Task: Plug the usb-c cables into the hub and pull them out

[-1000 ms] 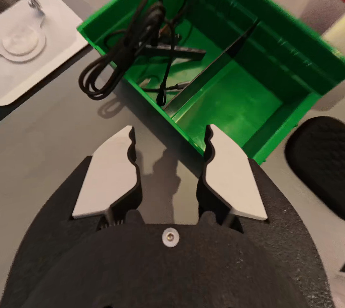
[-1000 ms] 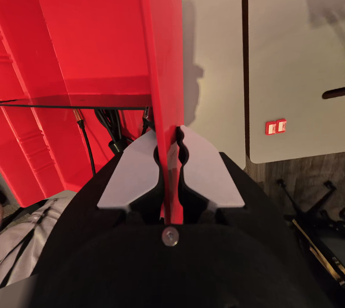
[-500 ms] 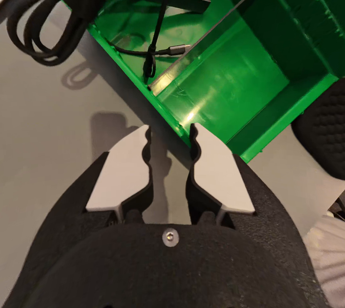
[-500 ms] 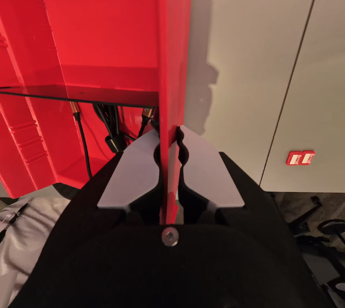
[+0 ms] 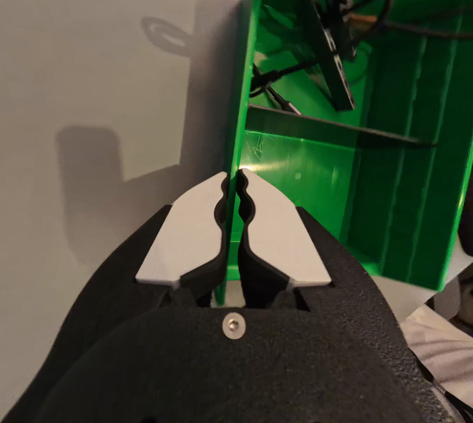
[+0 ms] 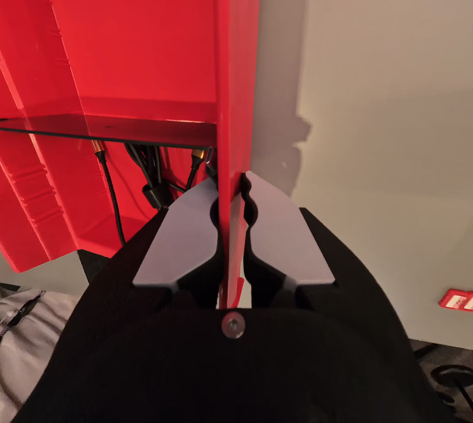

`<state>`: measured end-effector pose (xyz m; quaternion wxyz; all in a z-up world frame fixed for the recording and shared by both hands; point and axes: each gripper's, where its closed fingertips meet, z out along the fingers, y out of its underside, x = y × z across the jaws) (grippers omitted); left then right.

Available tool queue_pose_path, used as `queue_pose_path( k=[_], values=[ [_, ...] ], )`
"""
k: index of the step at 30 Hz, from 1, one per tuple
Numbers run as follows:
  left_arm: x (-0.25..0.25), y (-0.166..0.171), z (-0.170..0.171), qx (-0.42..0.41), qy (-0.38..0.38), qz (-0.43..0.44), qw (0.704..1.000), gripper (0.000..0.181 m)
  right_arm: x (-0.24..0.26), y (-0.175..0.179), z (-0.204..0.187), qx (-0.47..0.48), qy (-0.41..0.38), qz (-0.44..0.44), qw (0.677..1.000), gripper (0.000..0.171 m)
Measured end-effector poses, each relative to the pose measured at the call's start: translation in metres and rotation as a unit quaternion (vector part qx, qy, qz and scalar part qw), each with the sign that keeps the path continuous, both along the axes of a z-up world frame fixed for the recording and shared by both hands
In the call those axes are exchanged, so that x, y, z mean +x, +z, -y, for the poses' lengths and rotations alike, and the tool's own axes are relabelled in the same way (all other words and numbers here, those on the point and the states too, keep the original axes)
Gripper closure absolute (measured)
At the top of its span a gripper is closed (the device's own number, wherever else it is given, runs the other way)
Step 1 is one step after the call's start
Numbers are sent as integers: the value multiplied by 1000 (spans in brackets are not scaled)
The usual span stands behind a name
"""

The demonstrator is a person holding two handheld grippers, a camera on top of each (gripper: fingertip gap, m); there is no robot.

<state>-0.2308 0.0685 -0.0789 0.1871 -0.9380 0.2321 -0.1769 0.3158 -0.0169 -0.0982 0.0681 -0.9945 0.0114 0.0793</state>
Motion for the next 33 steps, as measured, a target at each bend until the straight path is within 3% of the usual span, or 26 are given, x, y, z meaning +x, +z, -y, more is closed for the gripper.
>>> queue_pose_path(
  k=[7,12,16,22,26,33],
  values=[
    [-124,2,9,-6,153,88,984,173,-21,-26,-4,-22,-11,-52,998,159],
    [-194,3,27,17,227,55,972,176,-16,-29,-6,2,-37,-82,996,159],
    [-207,4,31,20,242,68,968,174,-3,-28,-3,-1,-55,-66,996,159],
    [-206,3,28,33,207,1,978,176,2,-28,-4,12,-52,-43,998,160],
    [-196,3,27,26,198,22,980,175,-11,-29,-4,8,-52,-48,997,160],
    [-194,3,31,27,184,2,983,175,-19,-29,-10,8,15,9,1000,159]
  ],
)
